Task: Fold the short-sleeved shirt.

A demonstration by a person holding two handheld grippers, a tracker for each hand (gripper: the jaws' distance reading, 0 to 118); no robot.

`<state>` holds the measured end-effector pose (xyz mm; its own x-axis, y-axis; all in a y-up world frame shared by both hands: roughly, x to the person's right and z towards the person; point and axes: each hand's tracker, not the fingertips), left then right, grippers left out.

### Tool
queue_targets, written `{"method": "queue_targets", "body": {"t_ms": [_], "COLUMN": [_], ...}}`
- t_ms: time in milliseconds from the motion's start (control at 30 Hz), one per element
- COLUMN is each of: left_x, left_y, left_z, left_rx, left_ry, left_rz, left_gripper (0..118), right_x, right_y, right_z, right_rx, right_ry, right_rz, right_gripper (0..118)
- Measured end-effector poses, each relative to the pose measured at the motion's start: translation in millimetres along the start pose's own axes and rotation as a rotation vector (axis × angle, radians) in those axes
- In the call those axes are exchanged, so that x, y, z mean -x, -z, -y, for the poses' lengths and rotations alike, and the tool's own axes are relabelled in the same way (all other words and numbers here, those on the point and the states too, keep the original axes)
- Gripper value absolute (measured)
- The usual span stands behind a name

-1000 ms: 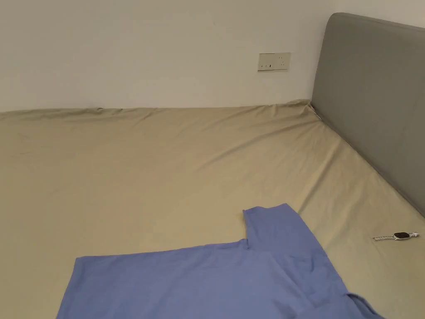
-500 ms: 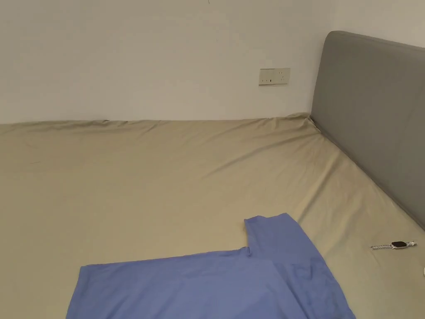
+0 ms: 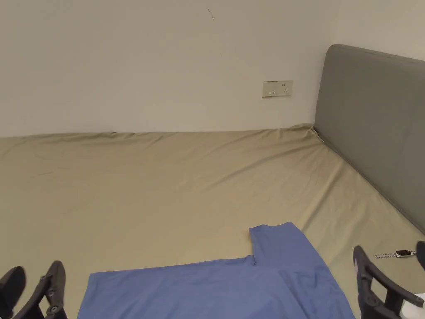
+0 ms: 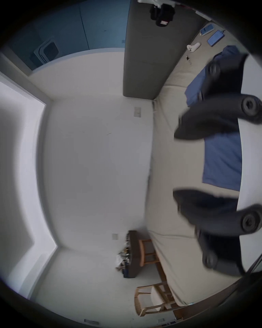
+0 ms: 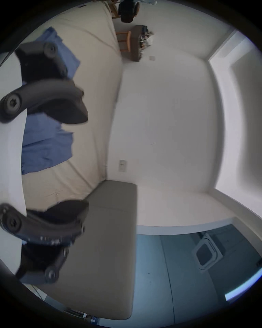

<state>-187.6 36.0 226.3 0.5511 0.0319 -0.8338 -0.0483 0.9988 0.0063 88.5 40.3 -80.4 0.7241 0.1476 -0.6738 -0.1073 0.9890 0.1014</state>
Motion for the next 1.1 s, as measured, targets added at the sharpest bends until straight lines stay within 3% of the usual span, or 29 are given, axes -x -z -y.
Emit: {"method": "queue_targets", "body": {"t_ms": [33, 100, 167, 433, 567, 733, 767, 800, 867, 900, 933, 1000, 1100], "left_x": [-2, -4, -3, 9, 19, 31, 31, 31, 32, 33, 35, 36, 44], "left_y": [-1, -5, -5, 32, 111, 246, 271, 292, 327, 343, 357, 369, 386], "left_z": [3, 5, 8, 7, -1, 33, 47, 62, 95, 113, 131, 156, 189], "left_rx": [-0.012, -0.005, 0.004, 0.095, 0.224, 0.571, 0.657, 0.701, 0.795, 0.878, 0.940, 1.004, 1.057], "left_ry": [0.008, -0.003, -0.024, -0.051, -0.068, -0.138, -0.107, -0.080, -0.038, -0.028, -0.040, -0.056, -0.032], "left_rz": [0.000, 0.005, 0.021, 0.082, 0.119, 0.129, 0.084, 0.053, 0.044, 0.028, 0.013, 0.010, -0.073], "left_gripper": [20, 4, 0, 0, 0, 0, 6, 21, 77, 100, 115, 108, 85], "right_x": [5, 9, 10, 7, 7, 13, 14, 16, 18, 20, 21, 24, 27], "right_y": [-2, -2, -1, 15, 30, 51, 57, 63, 74, 80, 86, 95, 108], "right_z": [-1, 0, 2, 8, 12, 25, 30, 34, 44, 49, 53, 62, 74], "right_rx": [-0.005, -0.008, -0.001, 0.049, 0.074, 0.135, 0.154, 0.174, 0.213, 0.230, 0.249, 0.272, 0.312], "right_ry": [0.000, 0.002, 0.028, 0.073, 0.065, 0.059, 0.053, 0.052, 0.050, 0.047, 0.043, 0.038, 0.029], "right_rz": [0.010, 0.017, 0.006, -0.003, 0.008, 0.000, 0.002, -0.001, -0.003, -0.002, -0.002, -0.002, 0.002], "right_gripper": [50, 19, 5, 2, 2, 2, 2, 2, 2, 2, 2, 2, 2]}}
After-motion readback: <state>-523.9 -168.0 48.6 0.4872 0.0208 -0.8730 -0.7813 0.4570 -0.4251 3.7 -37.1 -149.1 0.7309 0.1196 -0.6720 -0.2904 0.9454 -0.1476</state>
